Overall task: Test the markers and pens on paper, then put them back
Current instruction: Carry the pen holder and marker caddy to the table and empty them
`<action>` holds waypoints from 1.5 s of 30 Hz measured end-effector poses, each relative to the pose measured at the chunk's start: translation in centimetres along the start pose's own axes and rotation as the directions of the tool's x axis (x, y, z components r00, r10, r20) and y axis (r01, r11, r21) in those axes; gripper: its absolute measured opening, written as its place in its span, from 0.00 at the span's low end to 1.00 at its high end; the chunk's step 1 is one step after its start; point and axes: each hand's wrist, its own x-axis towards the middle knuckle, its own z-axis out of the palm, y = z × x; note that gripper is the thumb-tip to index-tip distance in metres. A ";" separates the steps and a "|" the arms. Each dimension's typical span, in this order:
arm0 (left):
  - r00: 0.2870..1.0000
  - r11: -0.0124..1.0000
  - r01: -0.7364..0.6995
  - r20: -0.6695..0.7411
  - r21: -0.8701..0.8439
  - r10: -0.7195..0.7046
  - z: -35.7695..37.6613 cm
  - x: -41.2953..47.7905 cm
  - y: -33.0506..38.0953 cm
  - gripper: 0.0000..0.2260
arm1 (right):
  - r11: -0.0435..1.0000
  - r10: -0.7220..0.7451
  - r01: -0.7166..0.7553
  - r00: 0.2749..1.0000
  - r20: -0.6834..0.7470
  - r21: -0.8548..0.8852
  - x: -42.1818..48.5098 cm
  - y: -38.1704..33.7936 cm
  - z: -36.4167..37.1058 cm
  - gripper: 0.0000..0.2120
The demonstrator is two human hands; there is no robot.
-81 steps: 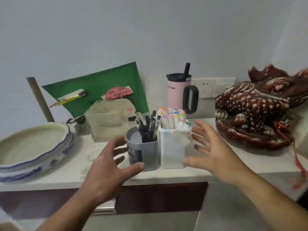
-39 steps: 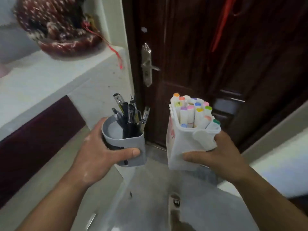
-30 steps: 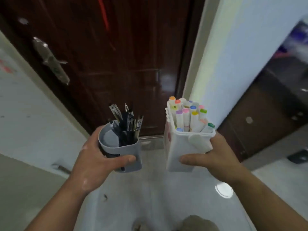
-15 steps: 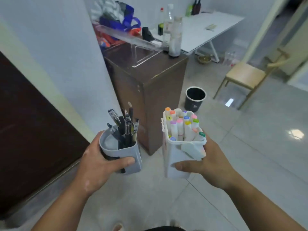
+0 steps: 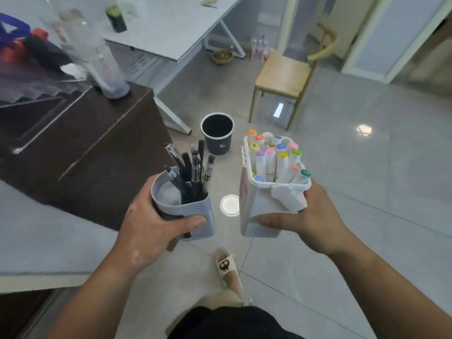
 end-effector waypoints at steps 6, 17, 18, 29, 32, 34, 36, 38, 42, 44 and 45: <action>0.997 0.999 -0.040 0.071 0.029 0.038 4.0 16.6 3.0 0.39 | 0.999 0.034 -0.036 0.997 -0.068 -0.019 12.5 0.4 -6.9 0.43; 0.999 0.999 0.032 0.025 0.019 -0.032 13.3 44.6 6.2 0.44 | 0.999 -0.024 0.025 1.000 -0.016 0.021 40.8 4.3 -21.1 0.45; 0.999 0.998 0.051 0.002 0.030 -0.051 14.2 46.9 6.6 0.44 | 0.999 -0.028 0.028 1.000 0.011 0.018 43.7 4.3 -22.6 0.45; 0.980 0.996 0.083 -0.177 -0.032 -0.087 17.6 70.4 10.5 0.43 | 0.994 -0.094 0.102 0.975 0.202 -0.031 72.7 3.9 -31.0 0.43; 0.966 0.995 0.071 -0.245 -0.062 -0.085 17.1 76.8 9.3 0.42 | 0.995 -0.095 0.102 0.969 0.230 -0.018 80.1 4.3 -30.5 0.42; 0.955 0.994 0.077 -0.279 -0.082 -0.097 16.5 81.2 8.5 0.41 | 0.994 -0.096 0.107 0.965 0.243 -0.031 84.6 4.3 -30.0 0.41; 0.948 0.990 0.088 -0.296 -0.106 -0.116 15.5 85.3 8.2 0.40 | 0.994 -0.086 0.099 0.965 0.249 -0.037 88.9 3.9 -29.5 0.41; 0.940 0.987 0.102 -0.313 -0.122 -0.136 14.4 89.0 8.3 0.40 | 0.994 -0.096 0.108 0.963 0.254 -0.034 93.1 3.5 -29.3 0.41; 0.930 0.981 0.117 -0.331 -0.154 -0.162 12.1 95.2 8.5 0.40 | 0.990 -0.107 0.129 0.947 0.301 -0.054 100.8 2.0 -28.2 0.43; 0.917 0.979 0.127 -0.357 -0.159 -0.177 11.3 97.8 8.5 0.40 | 0.990 -0.112 0.134 0.935 0.337 -0.044 104.5 1.4 -27.4 0.43; 0.910 0.977 0.128 -0.373 -0.169 -0.183 10.9 99.0 8.3 0.40 | 0.989 -0.117 0.141 0.928 0.354 -0.041 106.5 1.3 -27.0 0.43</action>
